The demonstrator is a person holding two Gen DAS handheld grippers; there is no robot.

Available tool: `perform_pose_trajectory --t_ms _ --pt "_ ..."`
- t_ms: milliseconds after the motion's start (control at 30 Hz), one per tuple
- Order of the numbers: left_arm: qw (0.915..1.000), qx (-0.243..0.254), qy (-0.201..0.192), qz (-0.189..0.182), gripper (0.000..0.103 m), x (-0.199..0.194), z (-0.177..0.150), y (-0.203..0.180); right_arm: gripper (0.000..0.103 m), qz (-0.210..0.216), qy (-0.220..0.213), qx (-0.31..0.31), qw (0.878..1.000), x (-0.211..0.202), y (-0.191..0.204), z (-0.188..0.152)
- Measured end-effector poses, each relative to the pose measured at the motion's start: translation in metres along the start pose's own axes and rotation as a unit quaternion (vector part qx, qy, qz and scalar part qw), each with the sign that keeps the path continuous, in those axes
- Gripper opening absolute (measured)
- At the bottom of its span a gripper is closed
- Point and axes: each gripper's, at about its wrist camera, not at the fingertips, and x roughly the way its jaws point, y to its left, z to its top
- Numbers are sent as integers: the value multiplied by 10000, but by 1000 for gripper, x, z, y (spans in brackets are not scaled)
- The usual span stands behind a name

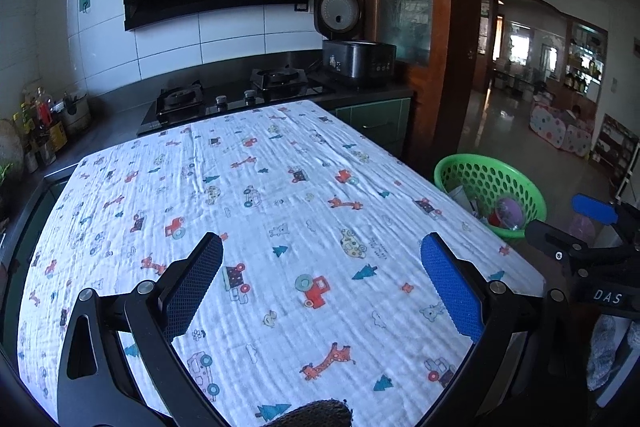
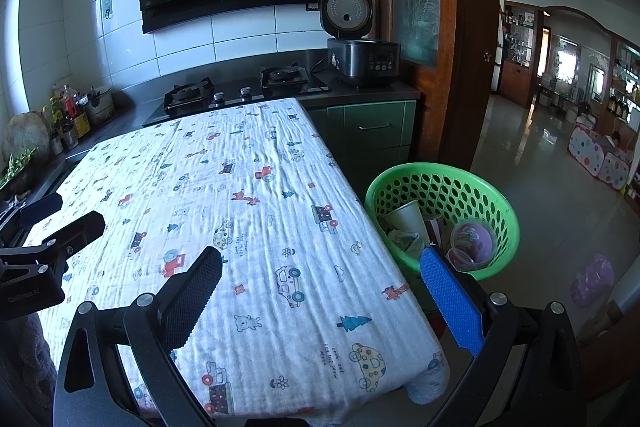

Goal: Collect trash

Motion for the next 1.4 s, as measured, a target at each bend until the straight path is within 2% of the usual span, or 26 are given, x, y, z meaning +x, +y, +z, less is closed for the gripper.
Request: perform_pose_trajectory --t_ms 133,367,633,967,1133,1400 --pt "9999 74 -88 20 98 -1 4 -6 96 -2 -3 12 10000 0 -2 1" --pt "10000 71 -9 14 98 3 6 -6 96 -38 -24 24 10000 0 -4 3" --pt "9998 98 -152 51 98 -3 8 -7 96 -63 -49 21 10000 -1 -5 4" --pt "9995 -11 -188 -271 98 -6 8 -4 96 -60 -54 5 10000 -1 -4 6" --pt "9998 49 -157 -91 98 -6 6 -4 96 -50 -49 -23 10000 0 -3 7" --pt "9998 -35 -151 -142 98 -8 6 -2 96 -18 -51 -83 10000 0 2 5"
